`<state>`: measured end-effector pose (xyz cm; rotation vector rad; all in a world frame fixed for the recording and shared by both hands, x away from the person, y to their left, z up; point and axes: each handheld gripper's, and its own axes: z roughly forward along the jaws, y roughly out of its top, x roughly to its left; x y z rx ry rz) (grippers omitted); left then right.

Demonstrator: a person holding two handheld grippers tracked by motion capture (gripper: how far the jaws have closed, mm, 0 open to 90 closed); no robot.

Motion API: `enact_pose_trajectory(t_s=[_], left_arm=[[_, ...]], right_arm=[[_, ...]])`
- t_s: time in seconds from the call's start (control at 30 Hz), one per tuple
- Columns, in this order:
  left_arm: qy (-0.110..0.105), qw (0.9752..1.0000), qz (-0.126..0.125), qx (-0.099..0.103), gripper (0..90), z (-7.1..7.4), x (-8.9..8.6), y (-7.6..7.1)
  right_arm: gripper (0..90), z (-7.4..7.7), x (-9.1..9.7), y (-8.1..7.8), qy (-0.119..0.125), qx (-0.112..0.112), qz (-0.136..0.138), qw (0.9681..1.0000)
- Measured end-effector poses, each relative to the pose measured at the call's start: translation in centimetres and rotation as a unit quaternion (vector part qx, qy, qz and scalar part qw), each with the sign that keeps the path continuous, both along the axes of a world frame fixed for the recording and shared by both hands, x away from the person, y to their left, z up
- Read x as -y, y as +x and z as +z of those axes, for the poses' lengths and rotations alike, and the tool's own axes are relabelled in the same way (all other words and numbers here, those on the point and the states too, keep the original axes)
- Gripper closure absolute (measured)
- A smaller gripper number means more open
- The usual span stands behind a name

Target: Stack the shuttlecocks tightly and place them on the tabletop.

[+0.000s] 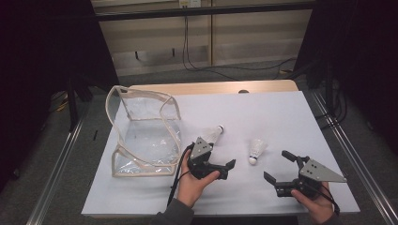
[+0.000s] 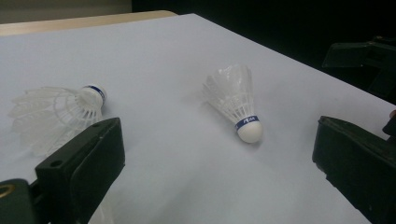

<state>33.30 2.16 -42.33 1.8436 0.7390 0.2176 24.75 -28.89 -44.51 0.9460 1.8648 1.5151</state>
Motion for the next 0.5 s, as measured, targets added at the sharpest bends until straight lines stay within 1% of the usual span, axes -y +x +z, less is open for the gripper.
enact_pose_trajectory(t_s=[0.07,0.1,0.27,0.33,0.37,0.4,0.5], left_arm=[[-0.001,1.0,0.002,0.002,2.4,0.0,0.1,0.1],[0.003,1.0,0.002,0.002,2.5,0.1,0.0,0.2],[0.006,0.9999,0.014,0.004,2.5,0.1,0.2,0.6],[0.011,0.9997,0.02,0.005,2.6,0.1,0.2,0.8],[0.017,0.9996,0.022,0.006,2.7,0.1,0.2,0.9],[0.02,0.9994,0.027,0.004,2.8,0.1,0.3,1.0],[0.023,0.9991,0.036,0.003,3.0,-0.2,0.4,1.4]], right_arm=[[1.9,0.0,0.0,0.0,-0.001,0.001,0.0,1.0],[1.9,0.0,0.0,0.1,-0.001,0.001,0.0,1.0],[2.0,0.0,0.0,0.1,-0.001,0.001,0.0,1.0],[1.9,0.0,0.0,0.1,0.0,0.001,0.0,1.0],[2.0,0.0,0.0,0.0,-0.001,0.0,0.0,1.0],[2.0,-0.1,0.0,0.1,-0.001,0.001,0.0,1.0],[2.0,-0.1,0.1,0.1,0.0,-0.002,-0.001,1.0]])
